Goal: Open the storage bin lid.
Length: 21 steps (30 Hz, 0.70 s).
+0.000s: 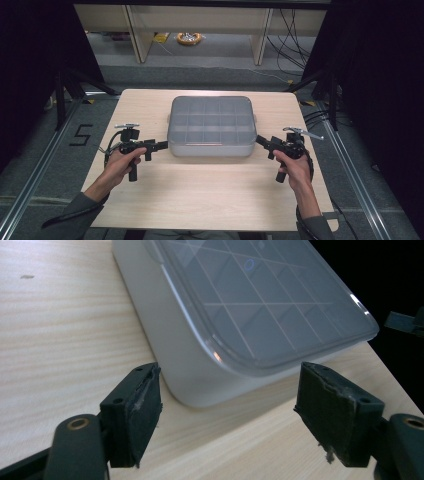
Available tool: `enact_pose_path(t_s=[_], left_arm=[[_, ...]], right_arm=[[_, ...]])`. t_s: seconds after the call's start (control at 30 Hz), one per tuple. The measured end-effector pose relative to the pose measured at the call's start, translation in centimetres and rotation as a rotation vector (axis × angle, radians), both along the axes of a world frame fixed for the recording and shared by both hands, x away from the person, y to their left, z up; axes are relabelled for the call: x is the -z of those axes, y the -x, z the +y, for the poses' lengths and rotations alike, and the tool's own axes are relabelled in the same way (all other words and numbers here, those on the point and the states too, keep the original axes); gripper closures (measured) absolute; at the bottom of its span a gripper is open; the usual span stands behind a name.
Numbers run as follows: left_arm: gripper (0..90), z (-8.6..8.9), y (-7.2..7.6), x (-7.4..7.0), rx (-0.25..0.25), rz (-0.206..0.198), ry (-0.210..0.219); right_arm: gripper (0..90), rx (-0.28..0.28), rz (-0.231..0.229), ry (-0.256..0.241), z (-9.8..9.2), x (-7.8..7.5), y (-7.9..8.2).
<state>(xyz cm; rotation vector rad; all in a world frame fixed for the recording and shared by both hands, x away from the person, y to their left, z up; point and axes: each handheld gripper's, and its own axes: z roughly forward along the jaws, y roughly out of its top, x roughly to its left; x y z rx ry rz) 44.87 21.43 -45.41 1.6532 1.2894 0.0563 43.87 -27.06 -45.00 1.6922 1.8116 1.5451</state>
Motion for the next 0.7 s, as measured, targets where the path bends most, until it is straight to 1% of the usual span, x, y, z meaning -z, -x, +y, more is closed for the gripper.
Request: enact_pose_path(t_s=[0.03, 0.07, 0.1, 0.13, 0.17, 0.2, 0.23, 0.27, 0.3, 0.33, 0.37, 0.4, 0.43, 0.47, 0.5, 0.53, 0.57, 0.6, 0.63, 0.67, 0.7], left_arm=[[25.3, -0.3, -0.5, -0.1, -0.003, 0.005, 0.006], [25.3, -0.3, -0.8, -0.2, -0.001, 0.012, 0.001], [25.3, -0.3, -0.8, -0.2, -0.001, 0.012, 0.001], [25.3, -0.4, -1.3, -0.4, -0.009, 0.009, 0.001], [25.3, -0.4, -1.5, -0.5, -0.013, 0.004, -0.001], [25.4, -0.4, -1.8, -0.5, -0.017, 0.004, 0.004], [25.4, -0.4, -1.8, -0.5, -0.017, 0.004, 0.004], [25.4, -0.3, -2.2, -0.5, -0.016, 0.011, 0.011], [25.5, -0.2, -2.8, -0.5, -0.031, 0.025, 0.018], [25.7, 0.0, -3.1, -0.5, -0.021, 0.021, -0.003], [25.7, -0.1, -3.3, -0.5, -0.035, 0.022, 0.004], [25.7, -0.1, -3.6, -0.5, -0.035, 0.022, 0.005], [25.6, 0.0, -3.9, -0.5, -0.024, 0.026, -0.004], [25.5, -0.1, -4.2, -0.4, -0.034, 0.028, 0.009], [25.5, -0.1, -4.2, -0.4, -0.034, 0.028, 0.009], [25.4, -0.1, -4.9, -0.3, -0.018, 0.038, 0.011], [25.3, -0.1, -5.2, -0.3, -0.009, 0.045, 0.012], [25.2, -0.2, -5.6, -0.2, -0.015, 0.052, 0.015], [25.4, -0.3, -5.9, -0.2, -0.019, 0.056, 0.007], [25.4, -0.5, -6.2, -0.2, -0.02, 0.063, 0.011], [25.4, -0.5, -6.2, -0.2, -0.02, 0.063, 0.011]], right_arm=[[23.2, 0.003, 0.034, -0.02, 0.3, -0.2, -0.5], [23.3, 0.01, 0.03, -0.015, 0.3, -0.1, -0.9], [23.3, 0.01, 0.03, -0.015, 0.3, -0.1, -0.9], [23.3, -0.005, 0.01, 0.01, 0.1, 0.0, -1.7], [23.3, -0.001, 0.011, 0.018, 0.2, 0.0, -2.1], [23.3, -0.008, 0.011, 0.012, 0.2, -0.1, -2.4], [23.3, -0.008, 0.011, 0.012, 0.2, -0.1, -2.4], [23.4, 0.011, 0.038, 0.002, 0.5, -0.2, -3.0], [23.8, 0.019, 0.061, -0.011, 0.6, -0.4, -3.2], [24.0, 0.02, 0.05, 0.0, 0.6, -0.4, -3.6], [24.1, 0.018, 0.067, -0.021, 0.7, -0.5, -3.8], [24.2, 0.018, 0.051, -0.015, 0.7, -0.5, -4.2], [24.4, 0.017, 0.061, -0.015, 0.8, -0.5, -4.5], [24.6, 0.018, 0.059, -0.016, 0.9, -0.4, -4.8], [25.0, 0.017, 0.084, -0.019, 1.0, -0.4, -5.0], [25.7, 0.006, 0.046, 0.031, 0.8, -0.1, -5.6], [26.3, 0.009, 0.054, 0.038, 0.8, 0.0, -5.9], [27.0, 0.05, 0.188, -0.058, 1.6, -0.7, -5.6], [27.6, 0.036, 0.111, -0.011, 1.3, -0.2, -6.3], [28.6, 0.031, 0.113, -0.018, 1.3, -0.2, -6.6], [28.6, 0.031, 0.113, -0.018, 1.3, -0.2, -6.6]])
